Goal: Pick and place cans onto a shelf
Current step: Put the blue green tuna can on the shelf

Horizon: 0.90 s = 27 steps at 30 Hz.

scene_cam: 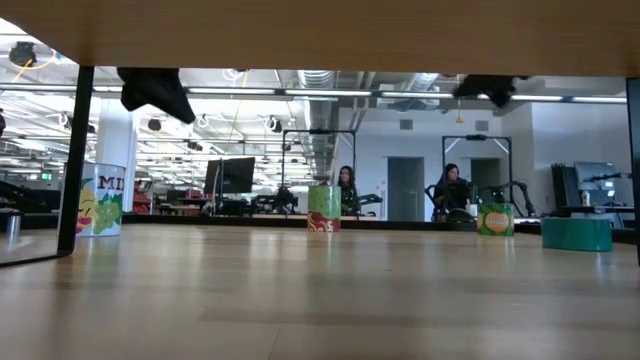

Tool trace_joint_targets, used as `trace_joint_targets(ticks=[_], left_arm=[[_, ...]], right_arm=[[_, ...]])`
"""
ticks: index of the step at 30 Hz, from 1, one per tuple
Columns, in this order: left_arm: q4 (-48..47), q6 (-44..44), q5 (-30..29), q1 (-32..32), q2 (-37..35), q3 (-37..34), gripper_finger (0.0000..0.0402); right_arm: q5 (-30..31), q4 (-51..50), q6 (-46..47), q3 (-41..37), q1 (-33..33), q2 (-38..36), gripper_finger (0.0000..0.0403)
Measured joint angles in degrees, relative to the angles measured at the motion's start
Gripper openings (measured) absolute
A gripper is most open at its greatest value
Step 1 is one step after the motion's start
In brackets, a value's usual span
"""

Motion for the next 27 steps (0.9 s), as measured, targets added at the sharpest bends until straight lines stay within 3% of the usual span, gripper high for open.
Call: trace_joint_targets(ticks=[10,18,27], left_arm=[[11.73,2.67,1.18,-0.72,-0.48,-2.85,0.0],[12.32,3.56,1.9,-0.82,-0.48,-2.87,0.0],[12.59,4.39,2.65,-0.85,-0.48,-2.87,0.0]], right_arm=[[5.58,-24.35,10.22,0.0,4.57,-0.44,0.0034],[7.22,-32.93,17.18,-0.96,7.46,2.18,0.0103],[9.36,-30.58,21.55,-3.15,12.32,8.9,0.0203]])
